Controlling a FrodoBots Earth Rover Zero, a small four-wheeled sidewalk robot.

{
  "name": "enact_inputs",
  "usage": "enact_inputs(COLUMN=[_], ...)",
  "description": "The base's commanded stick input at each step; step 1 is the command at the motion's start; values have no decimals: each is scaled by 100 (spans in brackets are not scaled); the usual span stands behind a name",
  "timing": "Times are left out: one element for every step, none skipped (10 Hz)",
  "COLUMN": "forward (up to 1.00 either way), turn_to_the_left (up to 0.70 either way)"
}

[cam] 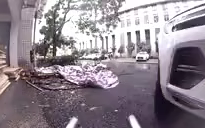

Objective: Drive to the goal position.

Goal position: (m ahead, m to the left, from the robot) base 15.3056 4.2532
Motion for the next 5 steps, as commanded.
enact_inputs(forward=[45,45,45,45,45], turn_to_the_left=[0,0,0,0,0])
